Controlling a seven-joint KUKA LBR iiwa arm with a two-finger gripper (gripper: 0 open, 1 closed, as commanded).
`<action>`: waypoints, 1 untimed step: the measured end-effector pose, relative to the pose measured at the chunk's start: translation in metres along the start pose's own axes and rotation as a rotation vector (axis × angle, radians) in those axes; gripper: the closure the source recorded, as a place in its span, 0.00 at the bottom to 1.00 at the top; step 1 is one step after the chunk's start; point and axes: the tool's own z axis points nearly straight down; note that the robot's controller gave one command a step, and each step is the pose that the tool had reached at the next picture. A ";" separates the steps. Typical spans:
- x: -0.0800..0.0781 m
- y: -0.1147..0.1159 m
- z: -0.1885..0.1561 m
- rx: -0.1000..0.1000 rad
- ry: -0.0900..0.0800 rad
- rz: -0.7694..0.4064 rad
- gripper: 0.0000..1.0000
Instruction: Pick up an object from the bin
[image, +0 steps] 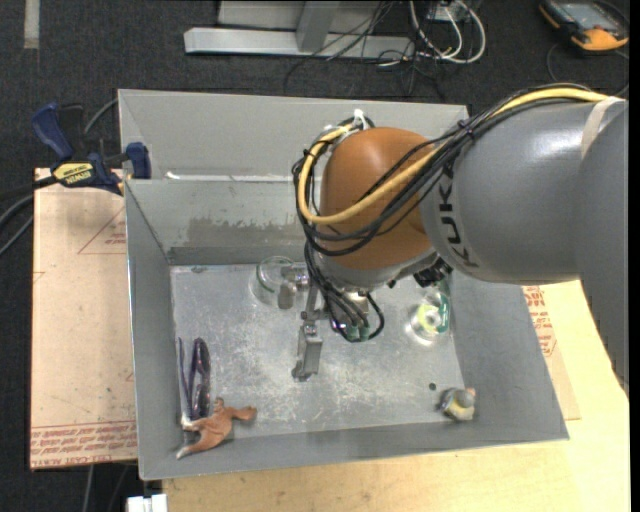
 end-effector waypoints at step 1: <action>-0.002 -0.001 -0.005 -0.001 -0.008 0.004 0.00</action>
Offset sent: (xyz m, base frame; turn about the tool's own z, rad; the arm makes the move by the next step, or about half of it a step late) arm -0.0402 0.1118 -0.1117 -0.1553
